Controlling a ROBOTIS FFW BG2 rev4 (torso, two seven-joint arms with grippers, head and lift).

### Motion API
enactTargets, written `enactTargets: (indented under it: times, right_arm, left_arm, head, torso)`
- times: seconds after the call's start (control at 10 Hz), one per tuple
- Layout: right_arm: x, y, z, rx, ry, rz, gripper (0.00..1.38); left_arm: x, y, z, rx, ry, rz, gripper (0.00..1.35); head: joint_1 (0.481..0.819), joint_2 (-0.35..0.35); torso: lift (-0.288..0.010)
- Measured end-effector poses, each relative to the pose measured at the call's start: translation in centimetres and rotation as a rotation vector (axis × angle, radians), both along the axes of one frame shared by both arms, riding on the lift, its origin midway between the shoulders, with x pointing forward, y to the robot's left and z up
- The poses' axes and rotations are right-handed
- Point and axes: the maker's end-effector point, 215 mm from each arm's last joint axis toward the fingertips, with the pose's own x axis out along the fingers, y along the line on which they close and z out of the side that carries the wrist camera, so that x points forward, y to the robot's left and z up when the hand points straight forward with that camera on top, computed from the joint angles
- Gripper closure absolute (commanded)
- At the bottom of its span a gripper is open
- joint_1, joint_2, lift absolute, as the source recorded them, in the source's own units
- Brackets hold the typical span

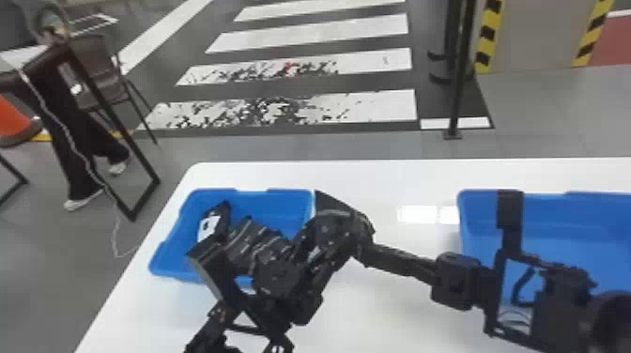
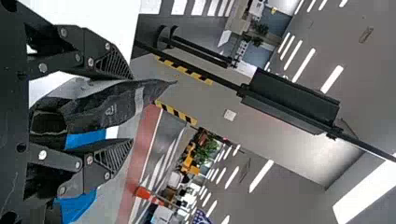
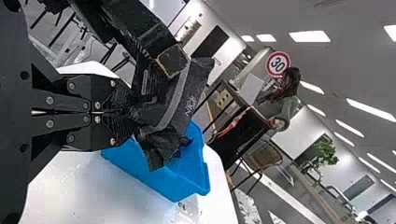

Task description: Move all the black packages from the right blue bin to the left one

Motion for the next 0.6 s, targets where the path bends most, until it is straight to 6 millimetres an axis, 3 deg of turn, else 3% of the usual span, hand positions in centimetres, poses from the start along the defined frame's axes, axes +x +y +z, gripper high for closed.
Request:
enactTargets:
  times: [0.3, 0.4, 0.5, 0.6]
  right_arm:
    - [0.3, -0.1, 0.2, 0.014, 0.0, -0.01, 1.19]
    - [0.7, -0.2, 0.5, 0.032, -0.006, -0.023, 1.0]
    - [1.4, -0.5, 1.1, 0.06, -0.017, -0.046, 0.57]
    - [2.1, -1.2, 1.5, 0.082, -0.025, -0.076, 0.2]
  left_arm:
    - [0.0, 1.5, 1.7, -0.027, -0.054, 0.042, 1.22]
    - [0.1, 1.8, 1.8, -0.028, -0.057, 0.047, 1.22]
    - [0.4, 2.6, 1.6, -0.008, -0.053, 0.063, 1.22]
    - [1.3, 4.6, 0.9, 0.043, -0.055, 0.114, 1.22]
  head:
    - [0.695, 0.267]
    - [0.695, 0.267]
    - [0.695, 0.27]
    - [0.695, 0.274]
  torso:
    - [-0.132]
    - [-0.132]
    - [-0.132]
    - [-0.132]
